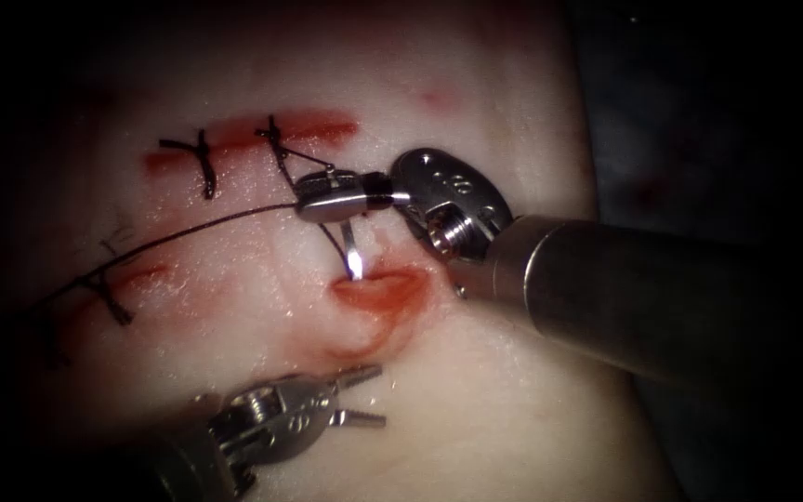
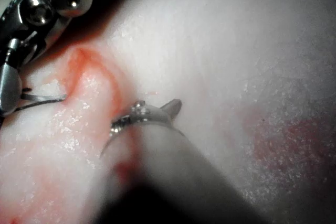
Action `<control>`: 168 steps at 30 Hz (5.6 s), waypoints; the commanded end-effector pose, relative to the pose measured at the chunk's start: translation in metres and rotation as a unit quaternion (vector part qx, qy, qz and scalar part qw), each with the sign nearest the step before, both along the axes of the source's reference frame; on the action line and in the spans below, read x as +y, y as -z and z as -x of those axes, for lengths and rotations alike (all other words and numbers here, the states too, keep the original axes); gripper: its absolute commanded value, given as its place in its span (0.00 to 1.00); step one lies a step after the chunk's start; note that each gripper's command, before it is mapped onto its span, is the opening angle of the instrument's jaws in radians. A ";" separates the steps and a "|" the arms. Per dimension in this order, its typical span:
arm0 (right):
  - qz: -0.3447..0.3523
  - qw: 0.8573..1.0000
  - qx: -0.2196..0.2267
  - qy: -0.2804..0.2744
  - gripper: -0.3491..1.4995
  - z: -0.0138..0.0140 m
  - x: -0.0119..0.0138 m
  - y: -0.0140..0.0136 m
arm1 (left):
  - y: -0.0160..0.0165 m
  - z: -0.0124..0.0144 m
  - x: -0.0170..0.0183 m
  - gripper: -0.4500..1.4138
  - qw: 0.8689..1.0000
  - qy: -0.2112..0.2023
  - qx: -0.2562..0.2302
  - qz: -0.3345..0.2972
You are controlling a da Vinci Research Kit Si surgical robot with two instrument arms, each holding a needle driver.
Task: Wound Closure
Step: Push needle through skin below cut using right hand, then pull needle through skin with left needle driver
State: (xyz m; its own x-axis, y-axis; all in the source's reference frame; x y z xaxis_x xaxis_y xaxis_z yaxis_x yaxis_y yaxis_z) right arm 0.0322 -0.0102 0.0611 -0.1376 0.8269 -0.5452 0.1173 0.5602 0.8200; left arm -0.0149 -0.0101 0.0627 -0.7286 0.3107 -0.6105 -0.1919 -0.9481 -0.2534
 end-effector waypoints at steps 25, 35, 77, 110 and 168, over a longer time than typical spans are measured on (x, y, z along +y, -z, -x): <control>-0.157 0.986 0.053 0.033 0.00 -0.0015 -0.0041 0.0006 | -0.0004 0.0001 0.0004 0.34 1.000 -0.003 -0.003 -0.002; -0.197 0.978 0.050 0.042 0.00 -0.0004 -0.0063 0.0003 | -0.0002 -0.0002 0.0006 0.33 1.000 -0.004 -0.004 -0.003; -0.357 0.929 0.057 0.084 0.00 -0.0001 -0.0123 0.0036 | 0.0001 -0.0007 0.0011 0.32 1.000 -0.006 -0.005 -0.006; -0.301 0.952 0.049 -0.017 0.75 0.0015 -0.0124 0.0048 | 0.0027 -0.0011 -0.0001 0.32 1.000 -0.003 -0.016 0.018; 0.100 0.981 -0.111 -0.121 0.00 0.0115 -0.0054 0.0040 | 0.0037 0.0032 0.0046 0.00 0.963 -0.039 -0.203 0.175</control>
